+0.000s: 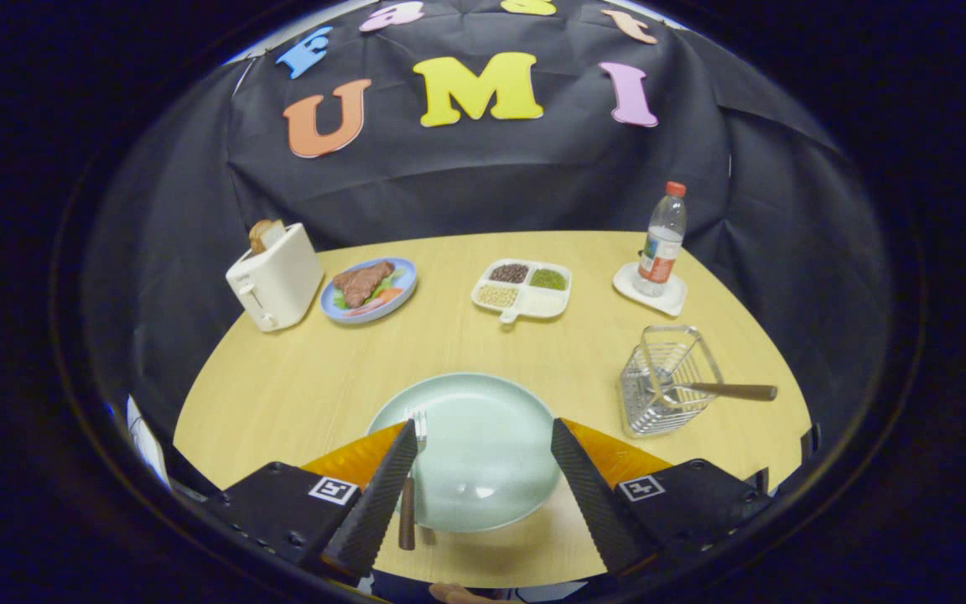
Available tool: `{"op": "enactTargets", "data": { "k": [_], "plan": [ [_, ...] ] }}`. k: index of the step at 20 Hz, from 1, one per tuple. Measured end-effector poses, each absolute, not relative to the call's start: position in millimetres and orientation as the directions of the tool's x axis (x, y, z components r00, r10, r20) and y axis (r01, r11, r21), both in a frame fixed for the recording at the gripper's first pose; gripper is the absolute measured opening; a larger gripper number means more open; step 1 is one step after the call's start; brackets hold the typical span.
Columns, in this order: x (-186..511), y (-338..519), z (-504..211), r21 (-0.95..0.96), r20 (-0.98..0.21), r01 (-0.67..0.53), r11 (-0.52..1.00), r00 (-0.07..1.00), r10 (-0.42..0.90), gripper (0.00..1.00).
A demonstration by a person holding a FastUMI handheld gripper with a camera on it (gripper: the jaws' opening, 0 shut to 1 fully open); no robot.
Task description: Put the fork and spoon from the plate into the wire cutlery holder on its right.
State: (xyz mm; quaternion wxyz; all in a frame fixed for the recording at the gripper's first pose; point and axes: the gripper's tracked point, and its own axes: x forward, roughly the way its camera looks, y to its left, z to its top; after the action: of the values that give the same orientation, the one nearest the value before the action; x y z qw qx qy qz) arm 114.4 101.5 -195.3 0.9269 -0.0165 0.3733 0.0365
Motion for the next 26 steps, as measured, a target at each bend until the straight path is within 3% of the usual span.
{"op": "enactTargets", "data": {
  "k": [11, 15, 19, 22, 24, 25, 26],
  "plan": [
    [99.9, 143.2, -278.8, 0.014, -0.839, -0.136, 0.991, 0.537, 0.085, 0.96],
    [98.9, 143.4, -296.4, -0.001, -0.867, -0.142, 0.99, 0.494, 0.07, 0.88],
    [97.3, 145.5, -301.5, -0.022, -0.879, -0.165, 0.986, 0.473, 0.06, 0.59],
    [99.1, 147.1, -319.4, 0.008, -0.888, -0.179, 0.984, 0.451, 0.09, 0.51],
    [97.4, 151.1, -304.8, 0.026, -0.886, -0.173, 0.985, 0.452, 0.103, 0.13],
    [96.6, 151.0, -308.0, 0.03, -0.887, -0.178, 0.984, 0.449, 0.108, 0.14],
    [97.4, 152.7, -308.0, 0.038, -0.887, -0.177, 0.983, 0.447, 0.115, 0.04]
  ]
}}
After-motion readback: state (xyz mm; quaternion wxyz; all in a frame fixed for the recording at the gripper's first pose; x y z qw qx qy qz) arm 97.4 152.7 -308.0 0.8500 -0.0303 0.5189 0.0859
